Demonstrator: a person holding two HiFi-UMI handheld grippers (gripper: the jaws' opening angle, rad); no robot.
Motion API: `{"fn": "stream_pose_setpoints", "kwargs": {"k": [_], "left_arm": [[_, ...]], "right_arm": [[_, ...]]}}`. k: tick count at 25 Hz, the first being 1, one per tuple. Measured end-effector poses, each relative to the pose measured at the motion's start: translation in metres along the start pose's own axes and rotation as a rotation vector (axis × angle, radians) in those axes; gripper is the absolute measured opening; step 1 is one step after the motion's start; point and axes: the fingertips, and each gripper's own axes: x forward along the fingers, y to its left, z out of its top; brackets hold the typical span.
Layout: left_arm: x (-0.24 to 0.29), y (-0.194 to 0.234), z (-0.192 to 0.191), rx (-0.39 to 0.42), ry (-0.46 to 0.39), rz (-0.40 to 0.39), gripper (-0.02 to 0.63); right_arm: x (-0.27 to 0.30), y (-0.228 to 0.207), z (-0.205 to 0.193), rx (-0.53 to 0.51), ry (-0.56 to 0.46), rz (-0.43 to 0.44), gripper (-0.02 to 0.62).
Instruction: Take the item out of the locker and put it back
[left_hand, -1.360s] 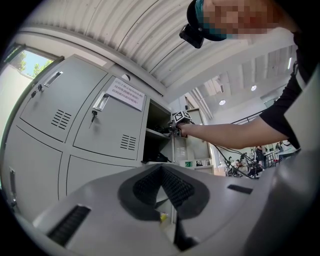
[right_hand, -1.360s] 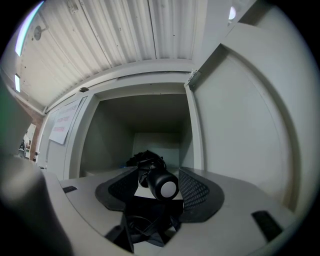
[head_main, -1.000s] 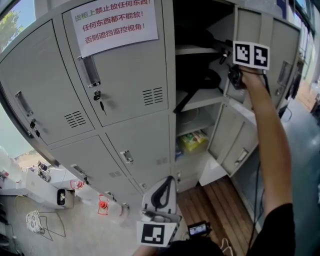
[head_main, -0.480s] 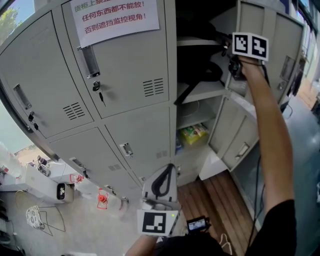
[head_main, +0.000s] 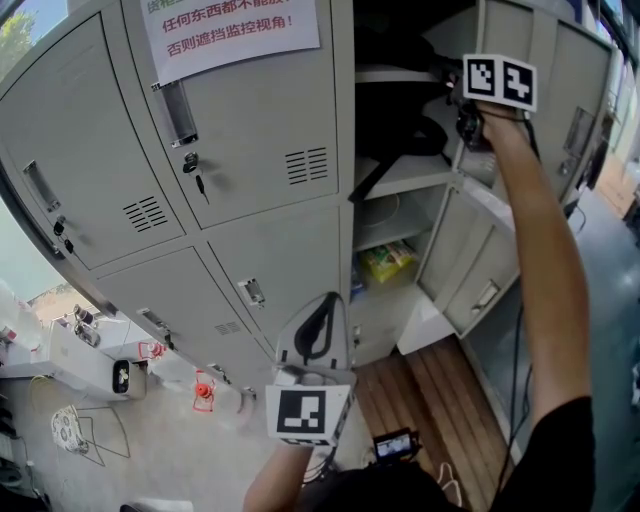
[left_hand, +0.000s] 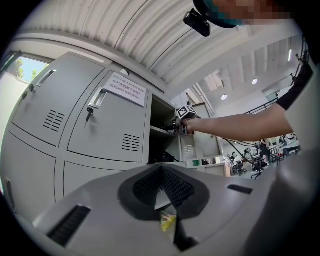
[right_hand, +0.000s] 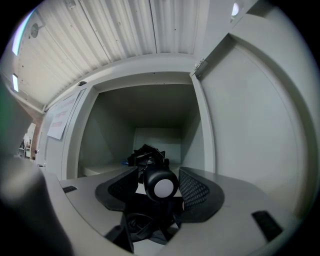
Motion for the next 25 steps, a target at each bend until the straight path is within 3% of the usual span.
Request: {"fn": "stream_pose_setpoints", "kwargs": {"k": [15, 21, 25], "left_arm": [[0.009, 0.006, -0.005, -0.005, 0.013, 0.010, -0.008], [0.008, 0.008, -0.010, -0.017, 0.019, 0.006, -0.008], [0.007, 0.010, -0.011, -0.027, 0.014, 0.004, -0.008]], "right_arm": [[0.017, 0.000, 0.001, -0.019, 0.035, -0.018, 0.221], [0.000, 0.011, 0.005, 0.022, -0.010, 0.003, 0.206], [-0.013, 0.019, 0.005, -0.004, -0.036, 0.000, 0.204]]}}
